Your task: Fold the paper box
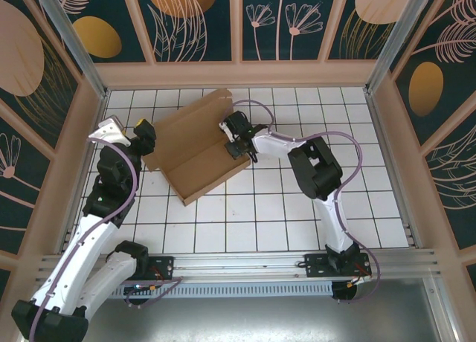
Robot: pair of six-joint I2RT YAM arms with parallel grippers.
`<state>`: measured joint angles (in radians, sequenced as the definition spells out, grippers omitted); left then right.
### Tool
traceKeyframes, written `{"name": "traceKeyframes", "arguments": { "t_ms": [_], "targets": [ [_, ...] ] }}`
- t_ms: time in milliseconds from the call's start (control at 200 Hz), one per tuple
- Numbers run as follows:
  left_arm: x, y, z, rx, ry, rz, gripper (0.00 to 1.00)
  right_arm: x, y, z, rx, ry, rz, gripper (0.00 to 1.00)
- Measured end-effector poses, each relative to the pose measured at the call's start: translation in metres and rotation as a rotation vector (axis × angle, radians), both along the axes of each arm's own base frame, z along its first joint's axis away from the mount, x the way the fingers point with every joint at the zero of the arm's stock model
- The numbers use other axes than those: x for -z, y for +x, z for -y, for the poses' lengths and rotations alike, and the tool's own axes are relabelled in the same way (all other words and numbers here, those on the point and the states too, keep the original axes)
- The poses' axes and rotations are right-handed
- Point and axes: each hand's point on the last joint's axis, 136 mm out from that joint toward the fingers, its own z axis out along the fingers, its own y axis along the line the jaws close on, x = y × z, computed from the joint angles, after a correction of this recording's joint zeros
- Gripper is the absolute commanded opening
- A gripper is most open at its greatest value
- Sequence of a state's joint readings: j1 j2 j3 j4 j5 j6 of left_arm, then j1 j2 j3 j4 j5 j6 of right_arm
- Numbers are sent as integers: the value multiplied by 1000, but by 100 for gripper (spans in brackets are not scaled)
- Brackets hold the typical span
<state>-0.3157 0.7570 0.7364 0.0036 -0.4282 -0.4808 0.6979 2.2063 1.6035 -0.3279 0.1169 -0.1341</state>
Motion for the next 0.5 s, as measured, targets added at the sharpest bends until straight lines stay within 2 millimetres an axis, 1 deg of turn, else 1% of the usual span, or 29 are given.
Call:
{"name": "traceKeyframes", "arguments": {
  "t_ms": [115,200,280,340,400,500],
  "targets": [
    [-2,-2,1,6,3,8,71,-1,0,8,36,-91,52,3],
    [-3,-3,1,7,3,11,71,-5,0,15,68,-166,110,3],
    [-3,-3,2,9,3,13,72,-7,-5,23,91,-221,145,4],
    [-2,-3,3,11,5,12,72,-6,-11,29,109,-232,151,8],
    [-2,-3,3,12,5,14,73,-6,-15,36,133,-220,148,10],
    [-2,-3,4,15,5,15,73,-8,-20,59,198,-195,134,13]
  ]
}}
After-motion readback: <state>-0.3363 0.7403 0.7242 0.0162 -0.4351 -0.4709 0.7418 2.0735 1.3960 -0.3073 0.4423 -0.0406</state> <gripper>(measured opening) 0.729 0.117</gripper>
